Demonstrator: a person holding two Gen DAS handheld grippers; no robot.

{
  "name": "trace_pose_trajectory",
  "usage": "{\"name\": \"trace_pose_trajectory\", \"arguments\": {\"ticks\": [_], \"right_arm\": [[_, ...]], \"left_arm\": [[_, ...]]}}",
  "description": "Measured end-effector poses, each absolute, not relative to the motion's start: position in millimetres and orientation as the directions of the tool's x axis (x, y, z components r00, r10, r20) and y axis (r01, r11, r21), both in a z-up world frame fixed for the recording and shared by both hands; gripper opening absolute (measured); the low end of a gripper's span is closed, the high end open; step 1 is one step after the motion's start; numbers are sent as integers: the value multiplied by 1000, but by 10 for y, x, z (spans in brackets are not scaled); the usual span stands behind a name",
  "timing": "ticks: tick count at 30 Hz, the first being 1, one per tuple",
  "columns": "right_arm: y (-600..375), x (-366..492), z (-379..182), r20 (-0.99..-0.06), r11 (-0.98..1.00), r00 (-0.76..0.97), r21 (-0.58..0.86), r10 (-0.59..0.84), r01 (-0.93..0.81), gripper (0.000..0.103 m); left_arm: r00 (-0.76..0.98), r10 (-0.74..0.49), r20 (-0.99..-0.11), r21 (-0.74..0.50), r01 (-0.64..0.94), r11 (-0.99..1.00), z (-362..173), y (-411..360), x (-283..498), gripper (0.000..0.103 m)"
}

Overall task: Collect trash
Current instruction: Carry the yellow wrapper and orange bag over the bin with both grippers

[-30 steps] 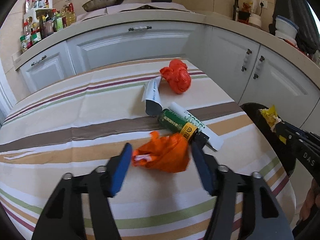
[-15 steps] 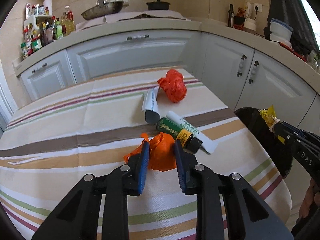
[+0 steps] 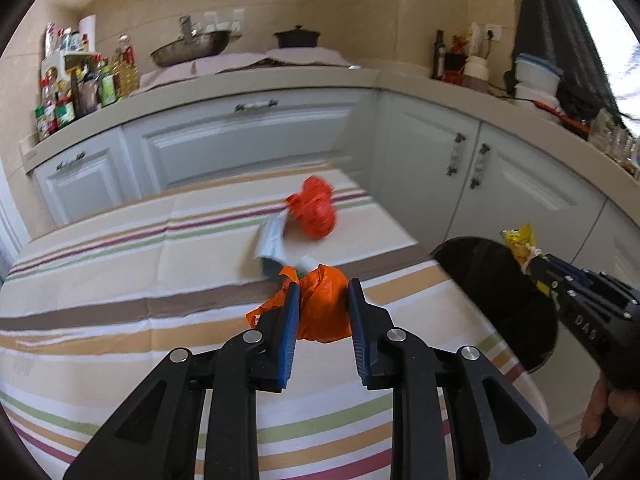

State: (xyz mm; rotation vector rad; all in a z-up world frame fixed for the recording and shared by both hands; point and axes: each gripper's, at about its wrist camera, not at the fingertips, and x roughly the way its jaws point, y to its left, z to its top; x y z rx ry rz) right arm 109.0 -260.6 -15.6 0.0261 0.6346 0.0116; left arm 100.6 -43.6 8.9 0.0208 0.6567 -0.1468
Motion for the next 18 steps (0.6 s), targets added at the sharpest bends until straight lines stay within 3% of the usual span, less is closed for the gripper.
{"name": "trace_pose_trajectory", "arguments": {"ticks": [18], "right_arm": [[-3282,1000,-127,-554,986,820,-12,-144,165,16]], "left_arm": [[777,-293,-557,-21,340,940,180,-1522,1284,25]]}}
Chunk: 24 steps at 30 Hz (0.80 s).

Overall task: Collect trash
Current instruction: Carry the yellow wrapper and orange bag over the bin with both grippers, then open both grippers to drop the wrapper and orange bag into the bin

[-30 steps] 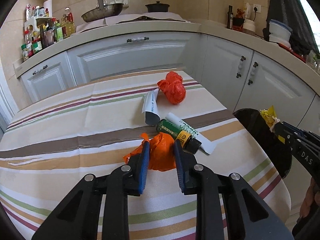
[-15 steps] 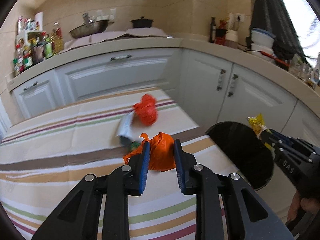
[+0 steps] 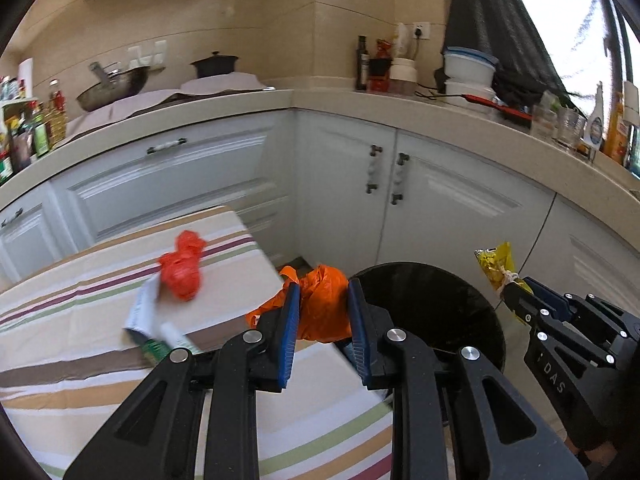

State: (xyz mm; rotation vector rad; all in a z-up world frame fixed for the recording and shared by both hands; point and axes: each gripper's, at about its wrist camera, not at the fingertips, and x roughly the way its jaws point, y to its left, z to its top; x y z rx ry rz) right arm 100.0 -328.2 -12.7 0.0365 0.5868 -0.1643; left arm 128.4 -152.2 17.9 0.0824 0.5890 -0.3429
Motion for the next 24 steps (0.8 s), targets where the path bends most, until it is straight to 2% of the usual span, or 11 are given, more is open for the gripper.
{"name": "trace_pose_trajectory", "arguments": {"ticks": [14,15,16,18,24], "right_arm": [[-3655,1206,-351,-562,978,811,19,-163,209,17],[-3670,1222,-362,-563,977,810,20,-164,212,18],[-3685,1241,-379,-565,976,809,22,-165,215,23],[-3701,1252,-408,-567,975,806,22,-170,222,31],[-3747,1250,-408,-570,971,803,33,-175,235,33]], "left_arm": [[741,-302,-599,12,386,923,-89,-2046,1641,27],[738,-300,-604,16,387,922,-114,-2072,1667,30],[730,-301,-614,16,393,919,-139,-2096,1692,32],[724,-294,-624,17,389,921,-176,-2115,1722,42],[726,-282,-627,6,366,931,-170,-2056,1724,49]]}}
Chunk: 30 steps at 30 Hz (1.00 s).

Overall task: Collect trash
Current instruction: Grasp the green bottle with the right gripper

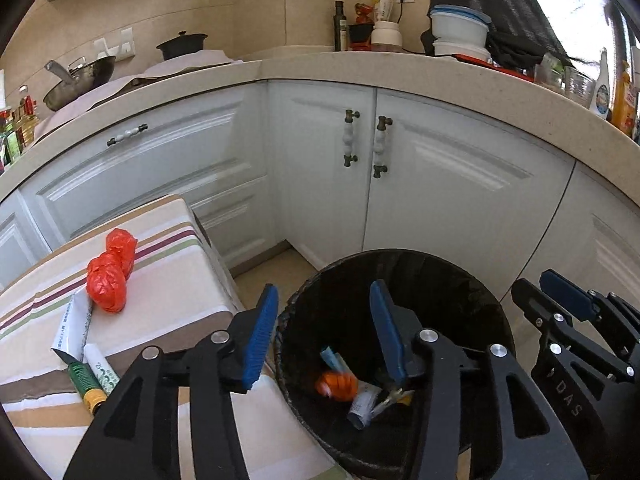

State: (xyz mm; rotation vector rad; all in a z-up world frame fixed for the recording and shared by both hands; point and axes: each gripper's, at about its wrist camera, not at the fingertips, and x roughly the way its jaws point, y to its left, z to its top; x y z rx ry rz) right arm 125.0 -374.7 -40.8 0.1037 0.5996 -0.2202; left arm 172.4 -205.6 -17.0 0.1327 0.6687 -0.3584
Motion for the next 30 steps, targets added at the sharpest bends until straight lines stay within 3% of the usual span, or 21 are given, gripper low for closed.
{"name": "trace_pose_trajectory", "arguments": {"ticks": [11,30], "right_arm": [[-3332,1261,-319,-571,990,818,57,-74,129,33],[-1722,1367,-201,-585,975,786,35,199,-221,33]], "left_arm": [[761,-221,-610,-7,274,962,19,-1461,1519,58],[767,83,-636,-1,-109,994,-46,373,1135,61]]}}
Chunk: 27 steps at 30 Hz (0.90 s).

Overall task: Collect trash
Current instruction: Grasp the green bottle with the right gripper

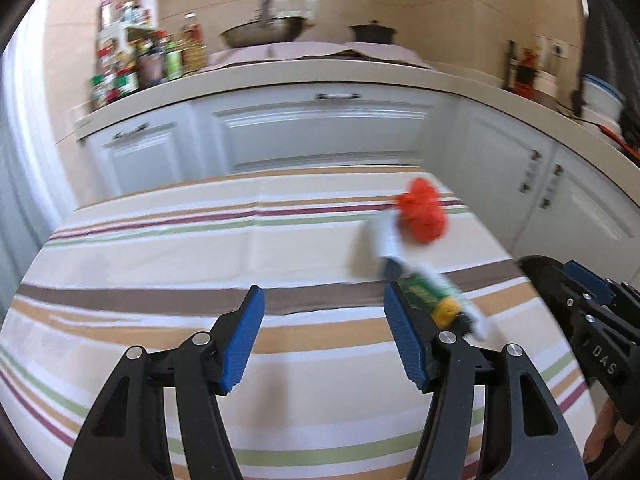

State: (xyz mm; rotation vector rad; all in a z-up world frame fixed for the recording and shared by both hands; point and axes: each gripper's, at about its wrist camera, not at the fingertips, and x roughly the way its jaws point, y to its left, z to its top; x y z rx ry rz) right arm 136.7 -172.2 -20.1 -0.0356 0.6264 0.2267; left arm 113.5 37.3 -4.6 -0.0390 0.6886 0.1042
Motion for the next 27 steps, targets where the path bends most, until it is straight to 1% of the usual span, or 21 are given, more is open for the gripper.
{"name": "trace_pose_trajectory", "arguments": {"ticks": [8,14,21,27], "right_arm": [[-1187,1459,-291,-627,945,731,23,268,-327,33],[-972,1576,-426,-683,934,677,21,274,-357,33],[-871,1673,-538,-733,929,624,28,271,-370,33],[-784,1693,-584,-754,923,600,20,267,-385,34]], "left_arm": [[745,160,-647,-15,-223,975,-112,945,1045,61],[727,201,-657,-22,-284,958,-175,1265,1002,61],[708,210,-674,-36,-315,948,-252,1479,1003,61],[704,198,-682,-42,-308,950,-288,1475,1013,61]]}}
